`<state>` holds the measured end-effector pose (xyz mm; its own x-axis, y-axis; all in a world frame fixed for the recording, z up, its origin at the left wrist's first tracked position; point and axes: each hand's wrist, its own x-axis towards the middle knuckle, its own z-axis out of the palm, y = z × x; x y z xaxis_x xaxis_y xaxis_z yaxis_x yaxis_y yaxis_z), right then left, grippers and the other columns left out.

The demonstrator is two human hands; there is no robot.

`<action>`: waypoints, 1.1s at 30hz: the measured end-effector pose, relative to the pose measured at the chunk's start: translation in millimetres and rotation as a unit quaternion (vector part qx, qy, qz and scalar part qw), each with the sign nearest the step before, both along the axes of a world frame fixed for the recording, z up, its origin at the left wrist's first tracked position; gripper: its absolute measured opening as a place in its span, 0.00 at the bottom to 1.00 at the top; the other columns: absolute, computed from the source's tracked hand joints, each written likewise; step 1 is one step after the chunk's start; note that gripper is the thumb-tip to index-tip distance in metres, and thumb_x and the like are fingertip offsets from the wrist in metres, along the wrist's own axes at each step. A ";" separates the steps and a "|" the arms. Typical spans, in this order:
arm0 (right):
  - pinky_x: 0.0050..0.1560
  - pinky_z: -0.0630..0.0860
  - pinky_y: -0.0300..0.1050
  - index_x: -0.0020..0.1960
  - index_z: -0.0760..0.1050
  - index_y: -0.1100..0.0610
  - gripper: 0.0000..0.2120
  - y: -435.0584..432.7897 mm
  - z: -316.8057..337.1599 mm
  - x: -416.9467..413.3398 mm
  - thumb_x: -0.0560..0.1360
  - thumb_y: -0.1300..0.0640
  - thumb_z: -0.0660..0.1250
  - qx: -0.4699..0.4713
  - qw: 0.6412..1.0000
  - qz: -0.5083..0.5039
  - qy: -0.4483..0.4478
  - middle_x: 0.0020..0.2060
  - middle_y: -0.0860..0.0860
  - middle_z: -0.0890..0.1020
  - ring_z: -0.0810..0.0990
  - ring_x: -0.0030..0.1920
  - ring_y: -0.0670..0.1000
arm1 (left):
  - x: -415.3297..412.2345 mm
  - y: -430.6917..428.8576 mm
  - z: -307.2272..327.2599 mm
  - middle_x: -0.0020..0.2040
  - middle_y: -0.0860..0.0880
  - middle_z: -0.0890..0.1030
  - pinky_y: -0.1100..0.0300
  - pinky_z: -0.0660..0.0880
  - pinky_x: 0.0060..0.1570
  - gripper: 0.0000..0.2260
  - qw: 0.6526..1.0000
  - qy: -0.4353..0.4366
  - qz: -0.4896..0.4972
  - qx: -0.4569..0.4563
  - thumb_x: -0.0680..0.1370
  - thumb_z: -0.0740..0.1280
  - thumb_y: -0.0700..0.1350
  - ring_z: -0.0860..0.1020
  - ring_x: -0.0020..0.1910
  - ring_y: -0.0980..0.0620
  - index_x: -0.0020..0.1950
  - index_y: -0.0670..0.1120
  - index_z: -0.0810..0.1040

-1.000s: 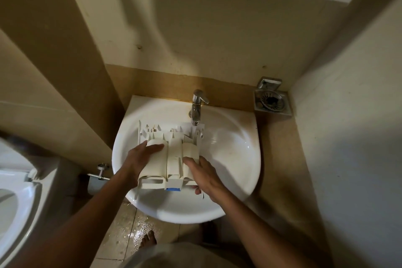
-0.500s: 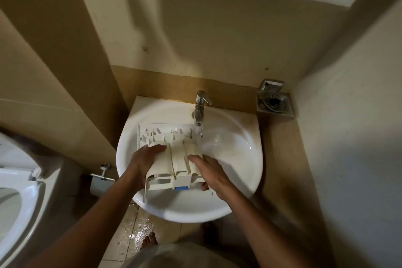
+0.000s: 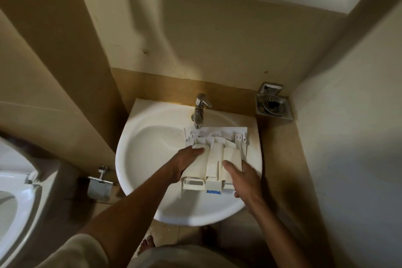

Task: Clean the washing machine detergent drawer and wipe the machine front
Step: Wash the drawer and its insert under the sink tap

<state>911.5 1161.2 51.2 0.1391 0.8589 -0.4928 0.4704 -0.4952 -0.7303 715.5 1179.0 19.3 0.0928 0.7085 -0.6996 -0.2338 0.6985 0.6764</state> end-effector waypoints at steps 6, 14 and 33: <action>0.59 0.78 0.49 0.74 0.68 0.54 0.41 3.7 29.3 -11.0 0.66 0.42 0.77 0.102 0.982 0.069 -0.141 0.61 0.51 0.80 0.79 0.61 0.54 | 14.7 -0.5 -4.0 0.64 0.43 0.77 0.52 0.80 0.48 0.19 0.997 -0.066 0.011 -0.028 0.81 0.65 0.54 0.78 0.55 0.43 0.69 0.47 0.72; 0.60 0.75 0.44 0.79 0.59 0.51 0.37 -14.8 74.6 -33.8 0.75 0.51 0.72 0.189 0.918 0.209 -0.278 0.68 0.52 0.74 0.76 0.64 0.53 | 13.9 4.5 0.2 0.68 0.45 0.77 0.44 0.71 0.65 0.29 0.997 -0.076 -0.026 -0.004 0.79 0.60 0.64 0.74 0.66 0.41 0.71 0.45 0.73; 0.47 0.77 0.45 0.71 0.68 0.48 0.33 -6.9 50.6 24.0 0.69 0.63 0.73 0.295 0.679 0.595 -0.312 0.53 0.47 0.81 0.78 0.52 0.51 | -67.5 -53.5 -31.4 0.53 0.33 0.81 0.33 0.78 0.53 0.41 0.945 -0.295 0.090 -0.110 0.75 0.59 0.72 0.80 0.51 0.32 0.65 0.35 0.74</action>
<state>935.5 1154.2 101.8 -0.8028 0.5692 -0.1775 0.5910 0.7991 -0.1107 647.9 1125.5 -12.1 0.4038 0.5934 -0.6963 -0.6530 0.7200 0.2350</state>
